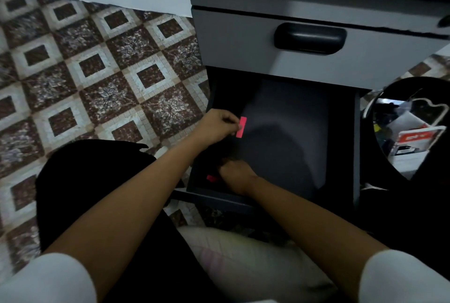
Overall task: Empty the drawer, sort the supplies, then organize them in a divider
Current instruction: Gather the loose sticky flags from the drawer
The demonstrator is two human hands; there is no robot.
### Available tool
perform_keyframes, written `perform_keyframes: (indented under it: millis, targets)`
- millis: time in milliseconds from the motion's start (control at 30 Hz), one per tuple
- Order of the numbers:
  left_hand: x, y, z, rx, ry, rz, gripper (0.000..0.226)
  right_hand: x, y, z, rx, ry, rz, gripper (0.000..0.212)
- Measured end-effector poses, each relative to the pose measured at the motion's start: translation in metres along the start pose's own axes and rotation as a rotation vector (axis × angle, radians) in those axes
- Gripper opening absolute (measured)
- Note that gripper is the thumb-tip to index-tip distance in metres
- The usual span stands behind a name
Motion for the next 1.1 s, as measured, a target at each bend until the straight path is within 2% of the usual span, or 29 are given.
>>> perform_keyframes:
  millis: [167, 333, 600, 700, 833, 967, 1100]
  targets:
    - [0.000, -0.001, 0.001, 0.043, -0.001, 0.013, 0.010, -0.007, 0.022, 0.008, -0.001, 0.119, 0.072, 0.036]
    - [-0.001, 0.000, 0.004, 0.113, -0.024, 0.034, 0.010, -0.018, 0.037, 0.007, 0.061, 0.113, 0.101, 0.039]
    - [0.000, -0.001, 0.004, 0.125, -0.008, 0.055, 0.010, -0.014, 0.031, 0.007, 0.061, 0.085, 0.063, 0.029]
    - [0.000, -0.001, 0.004, 0.126, -0.018, 0.063, 0.010, -0.014, 0.026, 0.004, 0.040, 0.100, 0.021, 0.011]
    - [0.001, -0.004, 0.006, 0.127, -0.028, 0.058, 0.011, -0.012, 0.032, 0.012, -0.088, 0.138, 0.007, 0.033]
    - [0.001, -0.005, 0.007, 0.128, -0.039, 0.057, 0.012, -0.013, 0.028, 0.008, -0.162, 0.168, -0.068, 0.030]
    - [0.000, -0.004, 0.007, 0.149, -0.058, 0.061, 0.011, -0.013, 0.031, 0.013, -0.150, 0.183, -0.063, 0.031]
Point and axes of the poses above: each hand's wrist, its own x-axis towards the middle knuckle, its own z-axis out of the palm, y = z × x, the point moved 2 cm from there along x, towards the middle knuckle, and after that the axes turned 3 degrees about x, right-handed, at the moved point
